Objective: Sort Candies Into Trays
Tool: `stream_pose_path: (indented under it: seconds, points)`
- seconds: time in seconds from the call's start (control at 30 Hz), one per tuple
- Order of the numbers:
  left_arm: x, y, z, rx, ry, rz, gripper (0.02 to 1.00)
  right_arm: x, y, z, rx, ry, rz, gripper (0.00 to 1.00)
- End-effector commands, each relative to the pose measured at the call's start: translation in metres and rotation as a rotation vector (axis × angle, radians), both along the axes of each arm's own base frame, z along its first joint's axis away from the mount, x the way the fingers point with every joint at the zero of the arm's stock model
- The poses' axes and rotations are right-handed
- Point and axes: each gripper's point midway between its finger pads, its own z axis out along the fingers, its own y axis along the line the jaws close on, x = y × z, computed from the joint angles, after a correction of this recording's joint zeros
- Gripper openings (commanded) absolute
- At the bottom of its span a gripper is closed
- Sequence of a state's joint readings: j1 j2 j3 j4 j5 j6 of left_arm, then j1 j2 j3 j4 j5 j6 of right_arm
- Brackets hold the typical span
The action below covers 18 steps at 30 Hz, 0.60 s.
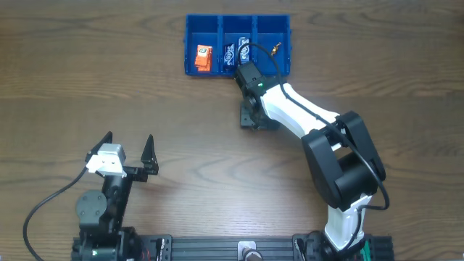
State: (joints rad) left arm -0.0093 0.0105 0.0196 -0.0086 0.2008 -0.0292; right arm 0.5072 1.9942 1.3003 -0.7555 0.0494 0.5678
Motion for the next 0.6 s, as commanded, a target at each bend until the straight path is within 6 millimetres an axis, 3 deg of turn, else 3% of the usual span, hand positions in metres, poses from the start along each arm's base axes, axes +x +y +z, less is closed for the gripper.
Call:
stream_pose_path:
  seconds: [0.03,0.6]
  points:
    - [-0.0017,-0.0038,-0.0171,-0.007,0.056,-0.024,0.998,0.0007,-0.0086,-0.0046,-0.036,-0.002,-0.017,0.498]
    - [-0.0017,-0.0038,-0.0171,-0.007,0.056,-0.024,0.998,0.0021,-0.0089,-0.0043,-0.039,-0.009,-0.018,0.268]
